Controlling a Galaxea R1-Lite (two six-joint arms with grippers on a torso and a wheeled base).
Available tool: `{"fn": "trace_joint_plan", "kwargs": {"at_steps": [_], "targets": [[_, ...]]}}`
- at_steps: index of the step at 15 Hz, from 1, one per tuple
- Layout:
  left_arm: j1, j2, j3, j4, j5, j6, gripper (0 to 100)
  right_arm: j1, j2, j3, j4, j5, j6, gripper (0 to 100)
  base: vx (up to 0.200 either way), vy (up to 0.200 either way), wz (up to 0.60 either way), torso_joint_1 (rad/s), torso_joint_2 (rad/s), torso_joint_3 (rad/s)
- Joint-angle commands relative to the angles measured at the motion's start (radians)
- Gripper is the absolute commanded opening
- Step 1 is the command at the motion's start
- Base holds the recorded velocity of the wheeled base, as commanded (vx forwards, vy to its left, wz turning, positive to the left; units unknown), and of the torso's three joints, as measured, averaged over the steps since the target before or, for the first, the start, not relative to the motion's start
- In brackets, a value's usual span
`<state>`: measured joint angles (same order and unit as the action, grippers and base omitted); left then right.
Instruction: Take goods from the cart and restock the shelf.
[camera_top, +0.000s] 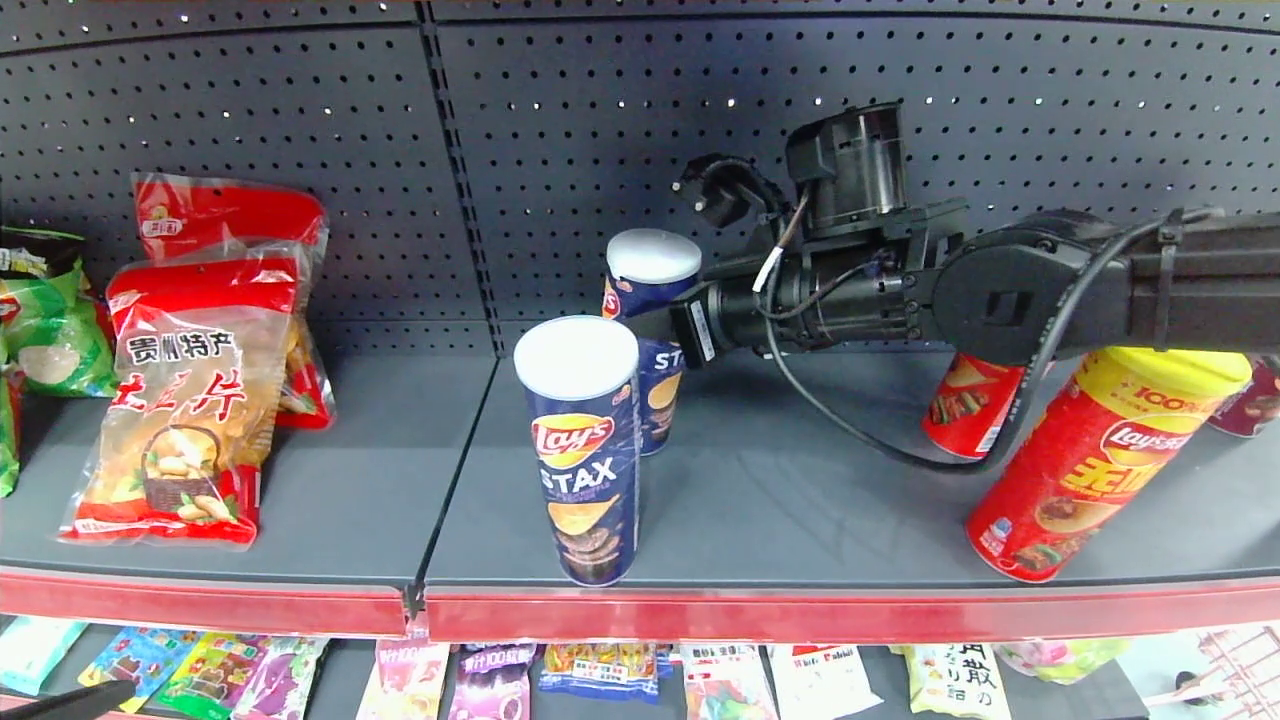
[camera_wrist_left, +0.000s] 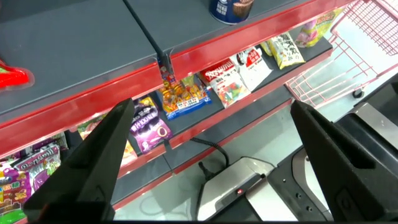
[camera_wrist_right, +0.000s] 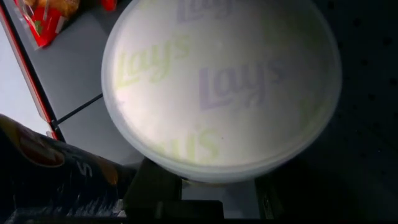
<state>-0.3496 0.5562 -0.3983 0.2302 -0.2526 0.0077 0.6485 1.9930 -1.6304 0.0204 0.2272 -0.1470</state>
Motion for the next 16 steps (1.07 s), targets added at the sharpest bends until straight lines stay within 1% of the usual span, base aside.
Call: {"fn": "trace_joint_plan", "kwargs": {"at_steps": [1,3,4,9,11,13,15,16], "targets": [[0.000,-0.007,0.003,-0.002,0.001,0.000,100,0.002,0.004,-0.006,0.000,0.000,0.000,0,0.000,0.000,0.00,0.000,0.00,0.000],[0.000,-0.007,0.004,-0.002,0.001,0.000,100,0.003,0.007,-0.003,0.000,0.000,-0.002,0,0.000,0.000,0.00,0.000,0.00,0.000],[0.000,-0.007,0.004,-0.002,0.001,0.000,100,0.003,0.007,0.003,0.000,-0.002,-0.003,100,0.000,0.000,0.00,0.000,0.00,0.000],[0.000,-0.007,0.004,-0.003,0.001,0.000,100,0.019,-0.014,0.023,0.000,-0.009,-0.002,100,0.000,0.000,0.00,0.000,0.00,0.000],[0.000,-0.005,0.004,-0.005,0.001,0.000,100,0.031,-0.077,0.090,-0.002,-0.037,0.000,100,0.000,0.000,0.00,0.000,0.00,0.000],[0.000,0.002,0.004,-0.005,0.001,0.000,100,0.031,-0.126,0.165,-0.007,-0.094,0.003,100,0.000,0.000,0.00,0.000,0.00,0.000],[0.000,0.018,0.006,-0.005,0.003,0.000,100,0.028,-0.201,0.256,-0.045,-0.155,0.015,100,0.000,0.000,0.00,0.000,0.00,0.000],[0.001,0.027,0.004,-0.005,0.003,-0.003,100,0.026,-0.235,0.290,-0.062,-0.158,0.021,100,0.000,0.000,0.00,0.000,0.00,0.000]]}}
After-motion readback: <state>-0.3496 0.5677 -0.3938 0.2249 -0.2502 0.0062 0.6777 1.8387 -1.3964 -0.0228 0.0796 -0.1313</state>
